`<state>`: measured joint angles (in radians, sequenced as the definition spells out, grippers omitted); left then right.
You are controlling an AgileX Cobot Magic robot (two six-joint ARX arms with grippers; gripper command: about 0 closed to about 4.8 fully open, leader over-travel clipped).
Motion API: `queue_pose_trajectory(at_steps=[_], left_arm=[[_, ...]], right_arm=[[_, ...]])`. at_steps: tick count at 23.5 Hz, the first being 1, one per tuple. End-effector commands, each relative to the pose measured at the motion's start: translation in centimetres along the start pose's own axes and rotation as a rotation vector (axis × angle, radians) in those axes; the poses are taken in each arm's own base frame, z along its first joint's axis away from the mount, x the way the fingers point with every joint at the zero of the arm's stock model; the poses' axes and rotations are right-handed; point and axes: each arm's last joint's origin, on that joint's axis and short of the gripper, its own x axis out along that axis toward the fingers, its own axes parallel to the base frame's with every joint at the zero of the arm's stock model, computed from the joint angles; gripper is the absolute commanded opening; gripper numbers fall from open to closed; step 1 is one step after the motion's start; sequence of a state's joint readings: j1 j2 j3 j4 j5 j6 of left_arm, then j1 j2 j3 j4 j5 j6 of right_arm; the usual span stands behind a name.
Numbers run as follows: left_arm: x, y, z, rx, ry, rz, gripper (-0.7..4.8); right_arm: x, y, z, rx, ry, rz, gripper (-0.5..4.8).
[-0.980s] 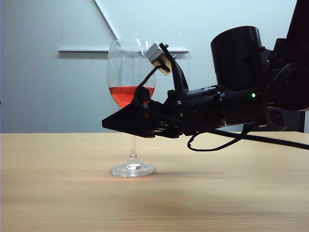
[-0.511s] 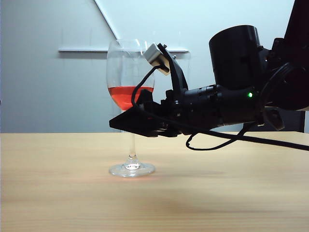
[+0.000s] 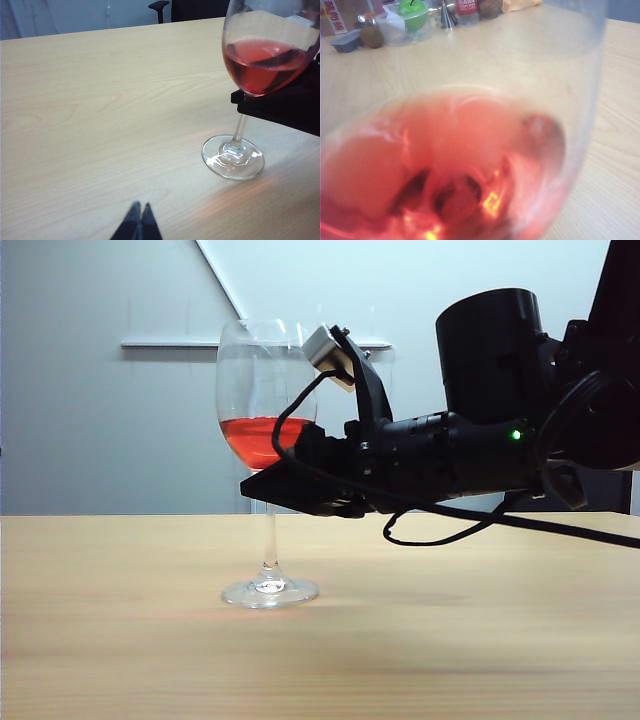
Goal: Gently pick up the goblet, rotate it counterclockwise for two full turns (viewing from above), and then place it back on the table.
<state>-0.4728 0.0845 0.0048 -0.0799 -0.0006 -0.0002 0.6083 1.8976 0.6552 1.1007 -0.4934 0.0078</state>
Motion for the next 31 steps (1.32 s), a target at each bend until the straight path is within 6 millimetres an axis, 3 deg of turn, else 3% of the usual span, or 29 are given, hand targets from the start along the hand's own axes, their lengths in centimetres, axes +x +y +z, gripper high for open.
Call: queue_pose_trajectory(at_steps=[1, 15, 31], left_arm=[[-0.03, -0.01, 0.20, 0.000, -0.010, -0.003, -0.05], [-0.03, -0.01, 0.20, 0.000, -0.010, -0.003, -0.05], [-0.03, -0.01, 0.20, 0.000, -0.011, -0.003, -0.05]], right_arm=[[0.07, 0.03, 0.55, -0.013, -0.032, 0.000, 1.06], [0.07, 0.03, 0.58, -0.001, -0.035, 0.000, -0.05], [-0.11, -0.60, 1.19, 0.147, -0.111, -0.167, -0.05]])
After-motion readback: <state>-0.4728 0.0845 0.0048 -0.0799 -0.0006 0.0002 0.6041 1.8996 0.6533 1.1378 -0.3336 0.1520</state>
